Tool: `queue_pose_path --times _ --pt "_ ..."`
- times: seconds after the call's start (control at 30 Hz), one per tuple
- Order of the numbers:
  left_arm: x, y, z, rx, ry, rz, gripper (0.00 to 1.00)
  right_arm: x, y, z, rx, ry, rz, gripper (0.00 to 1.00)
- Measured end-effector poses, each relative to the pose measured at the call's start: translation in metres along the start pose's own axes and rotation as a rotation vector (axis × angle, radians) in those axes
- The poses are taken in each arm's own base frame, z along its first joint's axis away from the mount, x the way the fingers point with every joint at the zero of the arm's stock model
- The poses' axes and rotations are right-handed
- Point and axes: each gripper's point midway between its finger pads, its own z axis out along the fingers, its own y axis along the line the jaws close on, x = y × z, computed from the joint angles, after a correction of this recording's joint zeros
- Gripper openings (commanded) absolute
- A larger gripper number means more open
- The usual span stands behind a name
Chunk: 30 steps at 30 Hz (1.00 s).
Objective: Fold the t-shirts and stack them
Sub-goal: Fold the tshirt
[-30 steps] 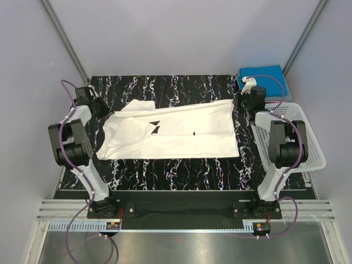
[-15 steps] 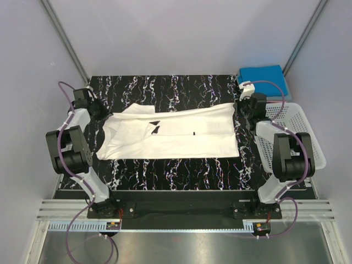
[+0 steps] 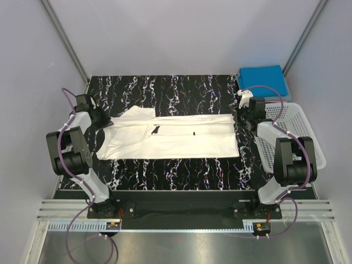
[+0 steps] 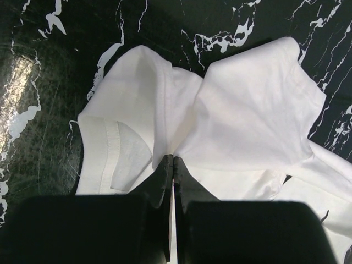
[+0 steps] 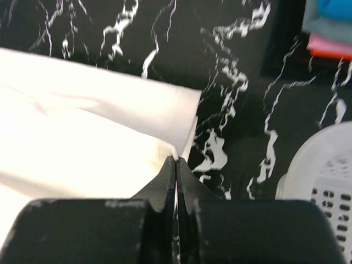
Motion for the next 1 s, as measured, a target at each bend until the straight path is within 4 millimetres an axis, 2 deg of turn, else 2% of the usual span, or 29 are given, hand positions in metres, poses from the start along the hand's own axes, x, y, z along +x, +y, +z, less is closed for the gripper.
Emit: queue_pose_path --times 0.07,0.1,0.13,0.17,0.23,0.37,0.57,0.77,0.9,1.0 --pt "0.003 0.002 0.0 -0.01 0.011 -0.003 0.02 0.009 0.002 -0.002 -0.006 0.043 0.016 0.08" --pt "0.005 0.003 0.0 -0.015 0.016 -0.004 0.08 0.014 0.003 -0.004 -0.01 0.068 0.028 0.1" --pt "0.006 0.005 0.0 -0.021 0.021 -0.004 0.24 0.018 0.005 -0.005 -0.012 0.09 0.039 0.18" --pt "0.009 0.007 0.0 -0.03 0.029 0.002 0.34 0.022 0.006 -0.007 -0.014 0.115 0.053 0.2" --pt "0.015 0.013 -0.002 -0.055 0.048 -0.001 0.46 0.025 0.007 -0.012 -0.014 0.155 0.073 0.29" --pt "0.021 0.017 -0.009 -0.084 0.069 0.003 0.55 0.015 0.009 -0.019 -0.014 0.197 0.115 0.36" --pt "0.015 0.001 -0.024 -0.062 0.052 0.065 0.57 -0.019 0.02 -0.021 -0.057 0.192 0.219 0.39" --pt "0.005 -0.027 -0.019 0.002 0.05 0.148 0.57 -0.038 0.036 0.009 -0.099 0.283 0.362 0.39" --pt "-0.01 -0.045 0.0 0.048 0.049 0.198 0.57 -0.032 0.044 0.03 -0.111 0.363 0.415 0.39" --pt "-0.018 -0.053 0.02 0.078 0.064 0.226 0.57 -0.02 0.051 0.03 -0.112 0.411 0.438 0.39"
